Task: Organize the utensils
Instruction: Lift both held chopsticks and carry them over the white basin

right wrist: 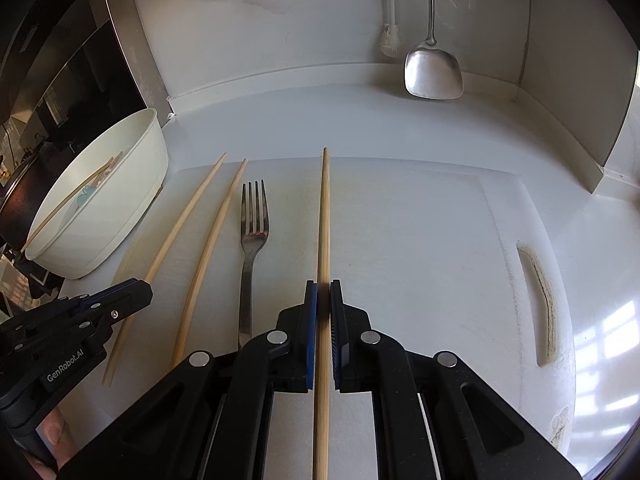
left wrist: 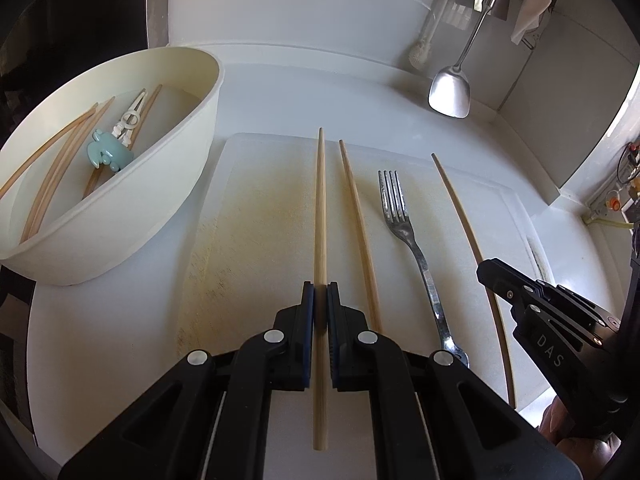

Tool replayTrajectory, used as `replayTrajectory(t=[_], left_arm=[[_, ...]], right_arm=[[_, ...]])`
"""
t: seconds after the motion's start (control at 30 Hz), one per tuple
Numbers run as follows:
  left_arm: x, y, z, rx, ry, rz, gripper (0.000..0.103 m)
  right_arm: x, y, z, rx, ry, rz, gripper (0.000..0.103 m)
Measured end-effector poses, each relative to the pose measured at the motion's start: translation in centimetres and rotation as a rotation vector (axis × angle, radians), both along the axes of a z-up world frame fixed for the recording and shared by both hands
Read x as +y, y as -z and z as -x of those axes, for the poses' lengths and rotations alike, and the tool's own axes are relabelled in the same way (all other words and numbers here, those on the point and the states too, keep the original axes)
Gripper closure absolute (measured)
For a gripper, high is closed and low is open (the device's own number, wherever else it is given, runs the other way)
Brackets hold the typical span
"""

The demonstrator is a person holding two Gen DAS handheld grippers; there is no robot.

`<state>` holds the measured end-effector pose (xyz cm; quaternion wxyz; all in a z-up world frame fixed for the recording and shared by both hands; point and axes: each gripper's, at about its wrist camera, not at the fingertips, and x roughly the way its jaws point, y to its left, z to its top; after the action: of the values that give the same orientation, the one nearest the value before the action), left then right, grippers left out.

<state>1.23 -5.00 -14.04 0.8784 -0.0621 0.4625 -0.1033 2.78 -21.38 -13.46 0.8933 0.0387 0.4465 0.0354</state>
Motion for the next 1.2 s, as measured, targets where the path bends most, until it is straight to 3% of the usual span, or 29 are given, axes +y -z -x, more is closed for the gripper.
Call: replayTrajectory(t=[0.4, 0.7, 0.97, 1.2], left_arm=[[0.7, -3.8, 1.4, -0.034, -0.033, 0.042, 0.096], [2.3, -8.5, 3.4, -0.099, -0.093, 0.04, 0.096], [7.7, -11.8, 5.0, -0.159, -0.22, 0.023, 0.096], [14.7, -12.6, 3.6, -0.184, -0.274, 0.011, 0.096]], right_arm=[[-0.6, -2.6, 1.3, -0.028, -0.013, -0.016, 0.097], [0.6, -7.0, 2.0, -0.101, -0.094, -0.037, 0.097], [5.8, -10.0, 0.8, -0.153, -0.23, -0.057, 0.097], [12.6, -11.0, -1.7, -0.177, -0.282, -0.083, 0.097]])
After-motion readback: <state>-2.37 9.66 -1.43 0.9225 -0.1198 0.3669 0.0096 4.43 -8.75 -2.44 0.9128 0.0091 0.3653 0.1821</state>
